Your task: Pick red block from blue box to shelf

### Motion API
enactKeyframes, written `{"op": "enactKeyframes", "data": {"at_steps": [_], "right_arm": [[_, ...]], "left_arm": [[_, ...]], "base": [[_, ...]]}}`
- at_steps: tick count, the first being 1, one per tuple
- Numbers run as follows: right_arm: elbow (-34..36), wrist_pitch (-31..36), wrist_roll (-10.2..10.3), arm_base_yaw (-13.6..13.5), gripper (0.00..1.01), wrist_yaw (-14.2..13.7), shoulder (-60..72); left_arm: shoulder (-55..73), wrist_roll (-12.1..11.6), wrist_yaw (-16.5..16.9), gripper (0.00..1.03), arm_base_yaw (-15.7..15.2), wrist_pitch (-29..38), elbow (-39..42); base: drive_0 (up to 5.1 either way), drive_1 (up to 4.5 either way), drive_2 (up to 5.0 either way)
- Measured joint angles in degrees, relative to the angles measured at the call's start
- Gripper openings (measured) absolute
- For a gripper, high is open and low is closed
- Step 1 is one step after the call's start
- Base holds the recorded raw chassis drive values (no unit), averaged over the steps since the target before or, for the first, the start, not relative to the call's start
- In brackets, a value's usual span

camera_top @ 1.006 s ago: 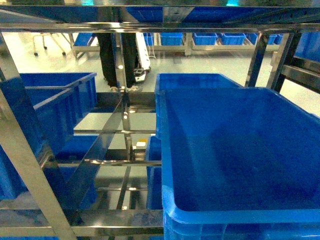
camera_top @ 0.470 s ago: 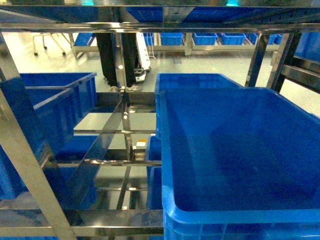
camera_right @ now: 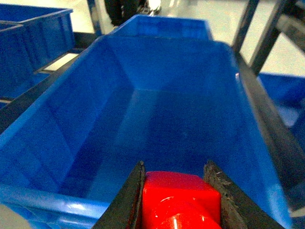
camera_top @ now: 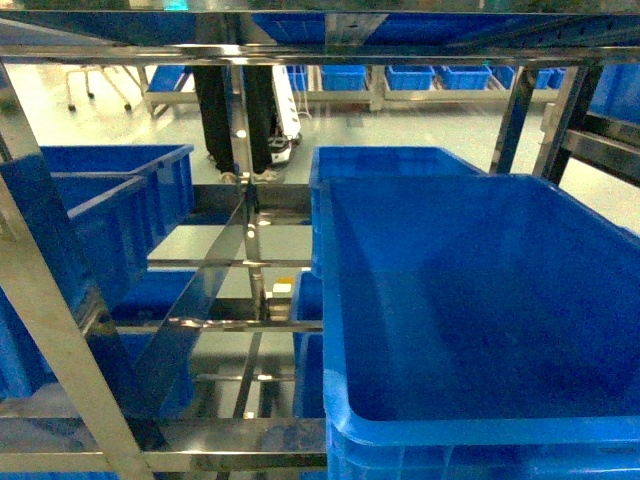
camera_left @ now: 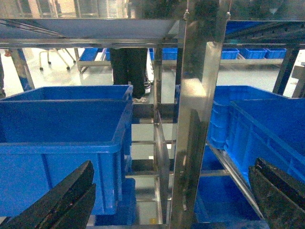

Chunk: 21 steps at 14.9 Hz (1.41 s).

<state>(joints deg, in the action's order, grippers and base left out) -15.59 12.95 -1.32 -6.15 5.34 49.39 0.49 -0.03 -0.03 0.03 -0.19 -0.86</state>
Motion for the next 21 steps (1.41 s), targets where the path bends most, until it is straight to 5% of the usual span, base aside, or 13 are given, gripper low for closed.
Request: {"op": "enactKeyframes", "data": {"at_steps": [3, 5, 8, 9, 10, 11, 13, 16, 18, 19, 21], "right_arm": [[-10.0, 13.1, 4.9, -2.6, 0.30, 0.5, 24.1], [-14.1, 20.9, 5.7, -4.8, 0.54, -3.3, 35.5], [-8.3, 28.5, 5.0, -6.6, 0.89, -4.9, 28.1], [-4.0, 39.5, 3.8, -7.8, 0.87, -10.2, 24.9], [2.3, 44.9, 2.7, -6.9, 0.72, -16.0, 21.8], [5.7, 44.9, 2.3, -5.1, 0.60, -16.3, 20.2], [8.3, 46.9, 1.9, -3.5, 0.44, -15.6, 18.9], [11.9, 39.6, 1.7, -0.4, 0.02, -12.0, 7.6], [13.6, 33.9, 1.5, 1.2, 0.02, -10.7, 0.6], [14.1, 31.2, 1.4, 4.8, 0.02, -6.1, -3.0], [14.8, 26.5, 1.5, 6.5, 0.02, -5.7, -8.4]], "left_arm": [[0.0, 0.0, 0.0, 0.98, 0.0, 0.0, 0.0], [0.0, 0.0, 0.0, 0.98, 0.0, 0.0, 0.0], [0.0, 0.0, 0.0, 0.98, 0.0, 0.0, 0.0], [0.0, 0.0, 0.0, 0.98, 0.0, 0.0, 0.0], [0.0, 0.0, 0.0, 0.98, 0.0, 0.0, 0.0], [0.0, 0.0, 0.0, 0.98, 0.0, 0.0, 0.0], [0.0, 0.0, 0.0, 0.98, 0.0, 0.1, 0.0], [0.0, 0.0, 0.0, 0.98, 0.0, 0.0, 0.0], [0.0, 0.0, 0.0, 0.98, 0.0, 0.0, 0.0], [0.0, 0.0, 0.0, 0.98, 0.0, 0.0, 0.0], [0.0, 0.0, 0.0, 0.98, 0.0, 0.0, 0.0]], "base": [[0.0, 0.00, 0.0], [0.0, 0.00, 0.0], [0.0, 0.00, 0.0], [0.0, 0.00, 0.0], [0.0, 0.00, 0.0], [0.0, 0.00, 0.0], [0.0, 0.00, 0.0], [0.0, 0.00, 0.0], [0.0, 0.00, 0.0], [0.0, 0.00, 0.0], [0.0, 0.00, 0.0]]}}
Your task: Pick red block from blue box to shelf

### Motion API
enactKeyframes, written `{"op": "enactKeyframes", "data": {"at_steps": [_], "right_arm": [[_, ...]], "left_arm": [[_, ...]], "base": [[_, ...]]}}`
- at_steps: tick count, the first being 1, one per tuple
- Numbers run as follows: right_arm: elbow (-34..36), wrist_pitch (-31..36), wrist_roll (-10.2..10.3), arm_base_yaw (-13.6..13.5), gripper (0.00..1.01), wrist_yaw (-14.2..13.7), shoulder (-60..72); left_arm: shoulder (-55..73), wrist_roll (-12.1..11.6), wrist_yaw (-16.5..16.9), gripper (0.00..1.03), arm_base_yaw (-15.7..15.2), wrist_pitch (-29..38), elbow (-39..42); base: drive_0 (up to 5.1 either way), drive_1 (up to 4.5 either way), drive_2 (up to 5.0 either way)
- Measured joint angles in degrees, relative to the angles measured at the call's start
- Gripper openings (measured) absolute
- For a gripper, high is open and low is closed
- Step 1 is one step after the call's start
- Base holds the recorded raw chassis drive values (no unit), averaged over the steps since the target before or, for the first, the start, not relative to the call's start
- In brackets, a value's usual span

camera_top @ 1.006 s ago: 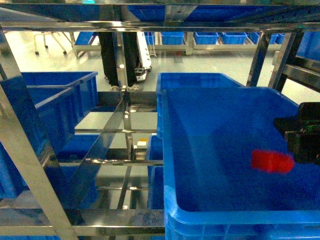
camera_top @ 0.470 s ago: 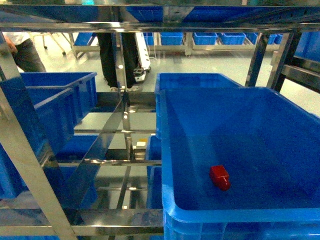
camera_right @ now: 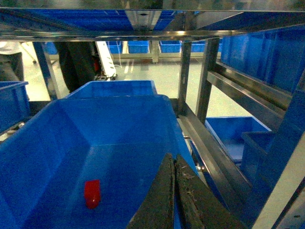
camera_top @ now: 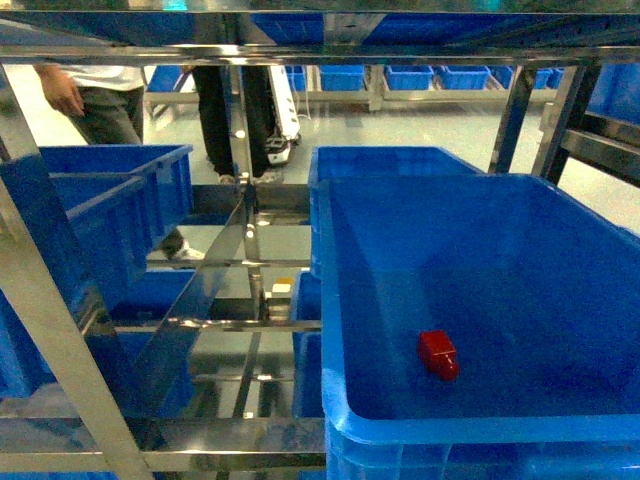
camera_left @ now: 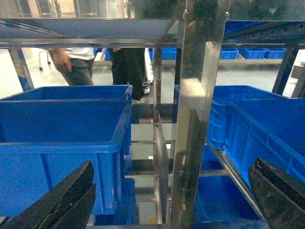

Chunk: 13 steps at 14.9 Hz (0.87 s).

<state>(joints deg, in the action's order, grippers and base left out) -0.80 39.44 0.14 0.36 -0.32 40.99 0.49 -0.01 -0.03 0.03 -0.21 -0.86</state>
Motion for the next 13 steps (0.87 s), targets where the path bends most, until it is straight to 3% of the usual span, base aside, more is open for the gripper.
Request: {"op": "enactKeyframes", "data": {"at_steps": [5, 13], "right_arm": [[0.1, -11.7, 0.0, 0.0, 0.02, 0.2, -12.8], [0.1, -24.8, 0.0, 0.0, 0.02, 0.2, -26.4]], "left_arm": [[0.0, 0.0, 0.0, 0.98, 0.0, 0.0, 0.0], [0.0, 0.0, 0.0, 0.98, 0.0, 0.0, 0.0]], "base": [[0.0, 0.00, 0.0], [0.0, 0.00, 0.0]]}}
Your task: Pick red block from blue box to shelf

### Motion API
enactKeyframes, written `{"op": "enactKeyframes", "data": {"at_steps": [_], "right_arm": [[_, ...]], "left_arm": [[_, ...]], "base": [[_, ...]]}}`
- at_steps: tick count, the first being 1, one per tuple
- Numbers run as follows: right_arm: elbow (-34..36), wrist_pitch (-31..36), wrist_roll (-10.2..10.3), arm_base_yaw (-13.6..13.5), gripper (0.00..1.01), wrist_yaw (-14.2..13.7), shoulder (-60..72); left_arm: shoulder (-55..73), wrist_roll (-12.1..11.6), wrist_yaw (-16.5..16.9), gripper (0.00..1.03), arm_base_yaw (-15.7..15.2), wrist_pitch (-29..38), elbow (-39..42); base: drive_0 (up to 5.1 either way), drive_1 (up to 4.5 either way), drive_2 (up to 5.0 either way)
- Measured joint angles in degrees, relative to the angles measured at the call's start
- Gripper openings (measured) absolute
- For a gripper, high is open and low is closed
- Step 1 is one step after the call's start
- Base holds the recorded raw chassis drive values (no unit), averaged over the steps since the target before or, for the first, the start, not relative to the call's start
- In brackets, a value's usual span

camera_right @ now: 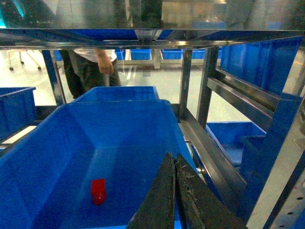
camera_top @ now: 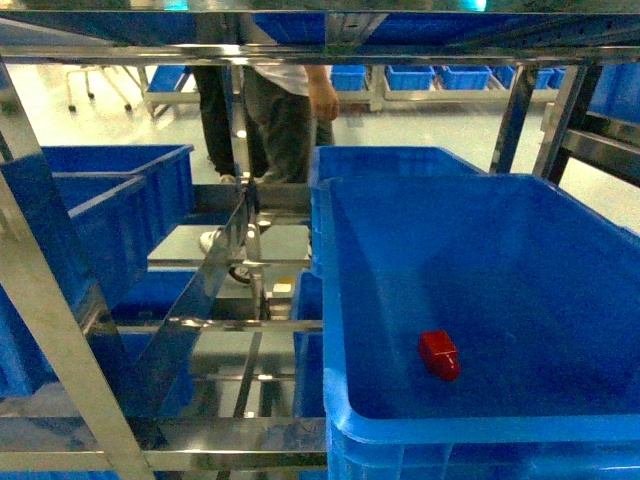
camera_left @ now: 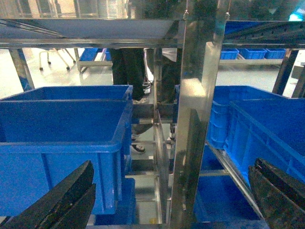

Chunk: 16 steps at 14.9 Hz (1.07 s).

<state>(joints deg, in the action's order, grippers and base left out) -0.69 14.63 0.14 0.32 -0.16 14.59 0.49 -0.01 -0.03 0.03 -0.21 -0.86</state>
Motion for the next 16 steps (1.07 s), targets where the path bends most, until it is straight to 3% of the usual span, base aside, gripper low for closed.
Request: {"op": "enactKeyframes", "data": {"at_steps": [4, 8, 14, 16], "right_arm": [[0.0, -4.3, 0.0, 0.0, 0.02, 0.0, -4.4], [0.0, -14.4, 0.0, 0.0, 0.02, 0.2, -14.4], [0.0, -14.9, 0.0, 0.0, 0.02, 0.2, -14.3], [0.0, -14.9, 0.0, 0.0, 0.26, 0.2, -14.3]], "left_arm": [[0.0, 0.0, 0.0, 0.98, 0.0, 0.0, 0.0], [0.0, 0.0, 0.0, 0.98, 0.0, 0.0, 0.0], [0.0, 0.0, 0.0, 0.98, 0.0, 0.0, 0.0], [0.0, 0.0, 0.0, 0.98, 0.0, 0.0, 0.0]], "base": [[0.0, 0.00, 0.0], [0.0, 0.00, 0.0], [0.0, 0.00, 0.0], [0.0, 0.00, 0.0]]}}
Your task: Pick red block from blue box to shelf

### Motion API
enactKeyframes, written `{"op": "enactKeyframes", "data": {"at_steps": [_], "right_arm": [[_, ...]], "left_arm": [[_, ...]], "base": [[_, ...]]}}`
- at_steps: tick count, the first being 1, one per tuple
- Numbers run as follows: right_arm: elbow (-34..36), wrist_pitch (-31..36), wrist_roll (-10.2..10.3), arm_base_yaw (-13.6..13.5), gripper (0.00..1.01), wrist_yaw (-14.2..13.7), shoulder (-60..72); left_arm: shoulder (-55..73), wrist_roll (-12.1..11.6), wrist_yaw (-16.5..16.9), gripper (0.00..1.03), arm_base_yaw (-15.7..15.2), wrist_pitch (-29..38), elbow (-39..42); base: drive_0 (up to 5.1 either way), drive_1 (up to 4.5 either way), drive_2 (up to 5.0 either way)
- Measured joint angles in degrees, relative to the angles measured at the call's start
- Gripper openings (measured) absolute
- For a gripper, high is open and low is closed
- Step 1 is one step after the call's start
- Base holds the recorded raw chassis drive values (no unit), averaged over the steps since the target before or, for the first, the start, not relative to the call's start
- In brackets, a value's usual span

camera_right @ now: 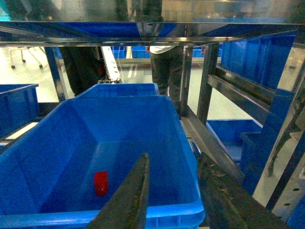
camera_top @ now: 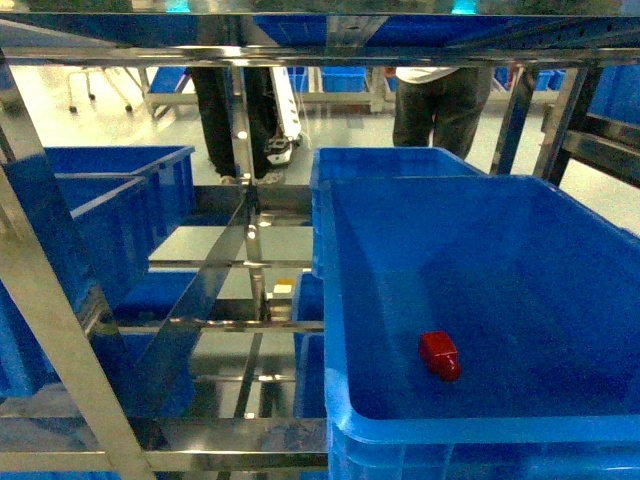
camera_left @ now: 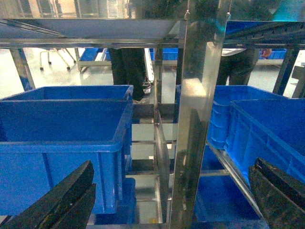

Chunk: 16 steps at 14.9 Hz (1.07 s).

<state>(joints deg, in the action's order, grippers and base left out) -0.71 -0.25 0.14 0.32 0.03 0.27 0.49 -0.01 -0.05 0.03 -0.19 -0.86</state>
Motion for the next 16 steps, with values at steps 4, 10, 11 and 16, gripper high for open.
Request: {"op": "enactKeyframes", "data": {"at_steps": [4, 10, 11, 16], "right_arm": [[0.0, 0.0, 0.0, 0.0, 0.75, 0.0, 0.0], [0.0, 0.0, 0.0, 0.0, 0.99, 0.0, 0.0], [0.0, 0.0, 0.0, 0.0, 1.00, 0.0, 0.0], [0.0, 0.0, 0.0, 0.0, 0.97, 0.0, 0.0]], "left_arm": [[0.0, 0.0, 0.0, 0.98, 0.0, 0.0, 0.0], [0.0, 0.0, 0.0, 0.98, 0.0, 0.0, 0.0], [0.0, 0.0, 0.0, 0.98, 0.0, 0.0, 0.0], [0.0, 0.0, 0.0, 0.98, 0.0, 0.0, 0.0]], "base": [[0.0, 0.00, 0.0], [0.0, 0.00, 0.0], [0.0, 0.00, 0.0], [0.0, 0.00, 0.0]]}}
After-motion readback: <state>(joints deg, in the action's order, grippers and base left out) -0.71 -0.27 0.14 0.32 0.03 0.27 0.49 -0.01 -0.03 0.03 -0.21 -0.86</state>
